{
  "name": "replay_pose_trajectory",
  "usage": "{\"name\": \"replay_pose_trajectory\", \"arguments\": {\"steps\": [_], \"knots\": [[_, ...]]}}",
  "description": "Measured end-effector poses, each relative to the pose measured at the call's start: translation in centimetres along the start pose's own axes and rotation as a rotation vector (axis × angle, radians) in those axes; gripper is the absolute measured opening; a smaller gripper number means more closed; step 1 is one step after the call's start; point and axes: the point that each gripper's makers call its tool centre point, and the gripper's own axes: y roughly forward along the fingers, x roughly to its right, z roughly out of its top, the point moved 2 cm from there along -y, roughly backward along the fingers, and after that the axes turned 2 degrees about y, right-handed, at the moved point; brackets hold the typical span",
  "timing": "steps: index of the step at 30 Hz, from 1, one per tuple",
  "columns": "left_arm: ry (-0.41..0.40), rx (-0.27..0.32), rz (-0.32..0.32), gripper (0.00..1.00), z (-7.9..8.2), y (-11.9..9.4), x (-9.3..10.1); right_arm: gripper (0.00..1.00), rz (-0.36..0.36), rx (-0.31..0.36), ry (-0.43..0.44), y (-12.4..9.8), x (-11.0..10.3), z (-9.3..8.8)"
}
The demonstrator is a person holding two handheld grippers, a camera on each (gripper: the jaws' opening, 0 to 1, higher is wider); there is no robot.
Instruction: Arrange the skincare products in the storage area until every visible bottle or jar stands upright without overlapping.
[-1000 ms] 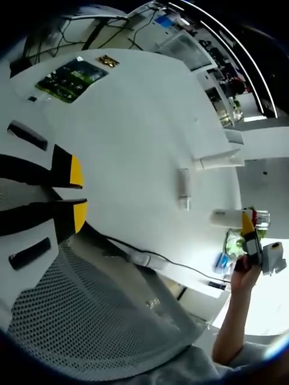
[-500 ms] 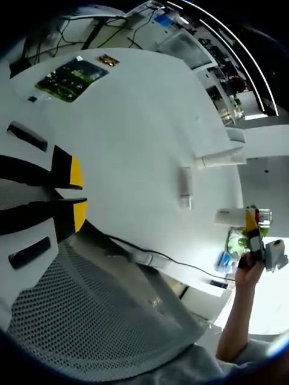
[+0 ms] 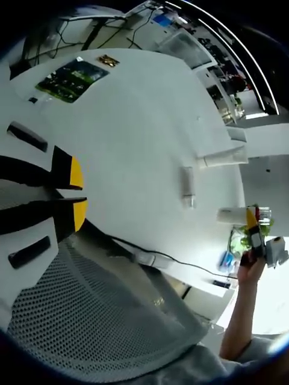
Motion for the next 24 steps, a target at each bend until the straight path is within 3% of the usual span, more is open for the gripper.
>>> {"name": "replay_pose_trajectory", "arguments": {"steps": [24], "knots": [[0.012,-0.024,-0.005,0.03,-0.3,0.2,0.1,0.28,-0.024,-0.028,0.005,0.1,1.9,-1.0]]}}
